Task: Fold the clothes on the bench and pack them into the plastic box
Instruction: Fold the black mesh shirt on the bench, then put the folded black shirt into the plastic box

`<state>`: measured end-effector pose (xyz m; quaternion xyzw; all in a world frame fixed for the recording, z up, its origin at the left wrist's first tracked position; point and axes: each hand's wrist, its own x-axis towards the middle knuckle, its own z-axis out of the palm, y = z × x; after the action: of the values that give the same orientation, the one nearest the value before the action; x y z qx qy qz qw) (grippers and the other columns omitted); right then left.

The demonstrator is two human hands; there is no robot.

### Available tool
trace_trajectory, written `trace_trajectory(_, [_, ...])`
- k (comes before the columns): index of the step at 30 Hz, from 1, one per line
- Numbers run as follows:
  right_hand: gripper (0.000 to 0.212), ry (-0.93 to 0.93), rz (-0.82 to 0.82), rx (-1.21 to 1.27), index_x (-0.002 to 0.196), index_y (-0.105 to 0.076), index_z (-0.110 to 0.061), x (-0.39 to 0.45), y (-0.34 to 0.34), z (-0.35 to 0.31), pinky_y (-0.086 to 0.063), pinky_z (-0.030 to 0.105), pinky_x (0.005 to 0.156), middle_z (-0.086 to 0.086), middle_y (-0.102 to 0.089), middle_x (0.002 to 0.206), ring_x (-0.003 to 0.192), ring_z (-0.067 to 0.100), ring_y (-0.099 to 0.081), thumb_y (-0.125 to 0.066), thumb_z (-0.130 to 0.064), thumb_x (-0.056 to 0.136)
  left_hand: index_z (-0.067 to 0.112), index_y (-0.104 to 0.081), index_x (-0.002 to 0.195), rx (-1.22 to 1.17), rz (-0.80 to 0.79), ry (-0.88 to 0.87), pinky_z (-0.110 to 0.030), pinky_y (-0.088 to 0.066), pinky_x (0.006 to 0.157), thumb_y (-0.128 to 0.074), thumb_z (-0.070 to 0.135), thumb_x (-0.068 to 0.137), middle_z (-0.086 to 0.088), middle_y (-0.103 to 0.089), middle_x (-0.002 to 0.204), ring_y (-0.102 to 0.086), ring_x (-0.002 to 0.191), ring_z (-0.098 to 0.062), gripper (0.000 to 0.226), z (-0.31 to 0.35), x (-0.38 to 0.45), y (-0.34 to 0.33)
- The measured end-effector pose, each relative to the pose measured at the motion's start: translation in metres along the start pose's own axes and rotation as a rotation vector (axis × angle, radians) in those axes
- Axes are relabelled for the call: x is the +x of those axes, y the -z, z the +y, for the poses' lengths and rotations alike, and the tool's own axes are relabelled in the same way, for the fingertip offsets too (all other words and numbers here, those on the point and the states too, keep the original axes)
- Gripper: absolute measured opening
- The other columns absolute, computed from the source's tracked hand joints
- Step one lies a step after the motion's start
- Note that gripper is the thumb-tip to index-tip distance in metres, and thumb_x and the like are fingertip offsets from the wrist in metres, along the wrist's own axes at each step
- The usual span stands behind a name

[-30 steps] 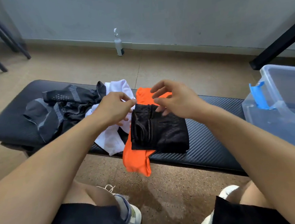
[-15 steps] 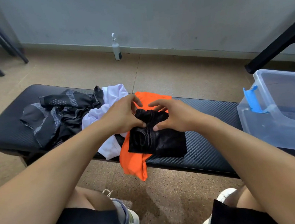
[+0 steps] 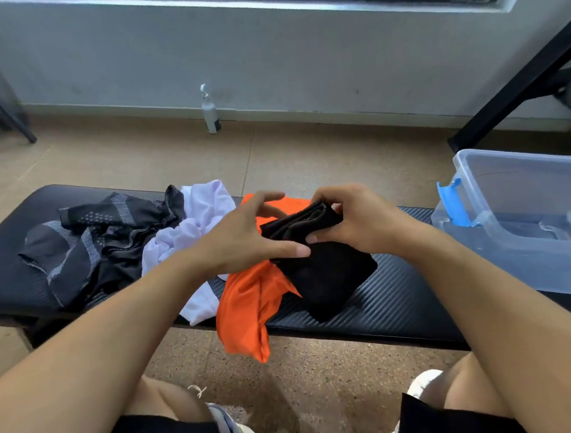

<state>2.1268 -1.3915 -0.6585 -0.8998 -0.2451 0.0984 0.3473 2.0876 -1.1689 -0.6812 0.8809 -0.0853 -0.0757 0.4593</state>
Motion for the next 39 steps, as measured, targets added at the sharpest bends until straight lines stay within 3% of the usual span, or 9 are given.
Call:
trace_trajectory(4, [0.036,-0.001,0.039,-0.103,0.092,-0.064,-0.028,-0.013,0.011,0.003,-0.054,0.042,0.078,-0.008,-0.067,0.085,0.082,0.015,-0.063,-0.090,-0.026,0.069,0.016,-0.071,0.092,0.069,0.018,-0.144,-0.040,-0.053,0.078,-0.087,0.017,0.073,0.002,-0.072,0.082,-0.066,0.078,-0.014,0.025,0.005,0.007,-0.010])
trace_trajectory(6, [0.043,0.005,0.031,-0.199,0.104,-0.066,-0.030,-0.022,0.014,0.002,-0.053,0.041,0.081,-0.009,-0.069,0.090,0.086,0.014,-0.063,-0.090,-0.026,0.068,0.019,-0.071,0.084,0.046,0.082,-0.213,-0.037,-0.053,0.070,-0.085,0.013,0.074,0.004,-0.071,0.077,-0.063,0.071,-0.011,0.018,0.009,0.011,-0.015])
trace_trajectory(12, [0.047,0.054,0.109,-0.189,0.119,-0.070,-0.028,-0.045,0.029,0.006,-0.053,0.042,0.087,-0.008,-0.074,0.103,0.098,0.016,-0.067,-0.084,-0.018,0.076,0.017,-0.074,0.091,0.023,0.285,-0.385,-0.033,-0.056,0.070,-0.079,0.000,0.074,0.007,-0.070,0.087,-0.065,0.081,-0.010,0.025,0.031,0.016,-0.035])
trace_trajectory(18, [0.040,0.081,0.483,-0.243,0.114,-0.073,-0.031,-0.075,0.087,-0.001,-0.055,0.037,0.081,-0.011,-0.076,0.101,0.092,0.013,-0.069,-0.073,-0.012,0.079,0.020,-0.057,0.125,-0.091,0.465,-0.511,-0.029,-0.055,0.083,-0.084,0.018,0.076,0.005,-0.066,0.117,-0.065,0.102,-0.009,0.056,0.086,0.040,-0.054])
trace_trajectory(22, [0.033,0.044,0.794,-0.305,0.113,-0.073,-0.028,-0.103,0.147,0.006,-0.056,0.035,0.083,-0.009,-0.077,0.100,0.091,0.014,-0.071,-0.071,-0.013,0.083,0.026,-0.041,0.140,-0.224,0.464,-0.486,-0.030,-0.053,0.089,-0.070,0.046,0.085,0.008,-0.059,0.126,-0.061,0.110,-0.007,0.065,0.138,0.066,-0.080])
trace_trajectory(25, [0.029,-0.045,0.906,-0.391,0.113,-0.072,-0.026,-0.122,0.180,0.017,-0.056,0.036,0.082,-0.005,-0.076,0.098,0.091,0.017,-0.070,-0.068,-0.014,0.087,0.026,-0.037,0.144,-0.030,0.325,-0.361,-0.042,-0.053,0.091,-0.065,0.046,0.088,0.006,-0.059,0.124,-0.063,0.103,-0.013,0.066,0.159,0.089,-0.113])
trace_trajectory(30, [0.034,-0.257,0.789,-0.547,0.112,-0.071,-0.030,-0.138,0.205,0.042,-0.056,0.042,0.082,0.001,-0.076,0.097,0.091,0.030,-0.069,-0.059,-0.015,0.083,0.014,-0.029,0.149,0.032,-0.011,0.005,-0.046,-0.048,0.100,-0.068,0.049,0.086,-0.013,-0.061,0.129,-0.059,0.117,-0.033,0.082,0.172,0.112,-0.170])
trace_trajectory(35, [0.024,-0.421,0.627,-0.306,0.103,-0.072,-0.034,-0.142,0.202,0.078,-0.055,0.026,0.078,-0.008,-0.073,0.092,0.089,0.015,-0.067,-0.075,-0.022,0.083,0.027,-0.035,0.143,0.231,0.024,-0.079,-0.045,-0.053,0.087,-0.056,0.047,0.076,-0.005,-0.070,0.108,-0.064,0.099,-0.031,0.073,0.169,0.108,-0.174])
trace_trajectory(39, [0.032,-0.448,0.399,-0.144,0.108,-0.070,-0.032,-0.135,0.194,0.087,-0.049,0.010,0.070,-0.007,-0.070,0.093,0.088,0.010,-0.066,-0.083,-0.017,0.083,0.023,-0.038,0.145,0.098,0.008,-0.072,-0.032,-0.048,0.071,-0.066,0.035,0.077,-0.009,-0.071,0.100,-0.064,0.090,-0.028,0.074,0.162,0.097,-0.153])
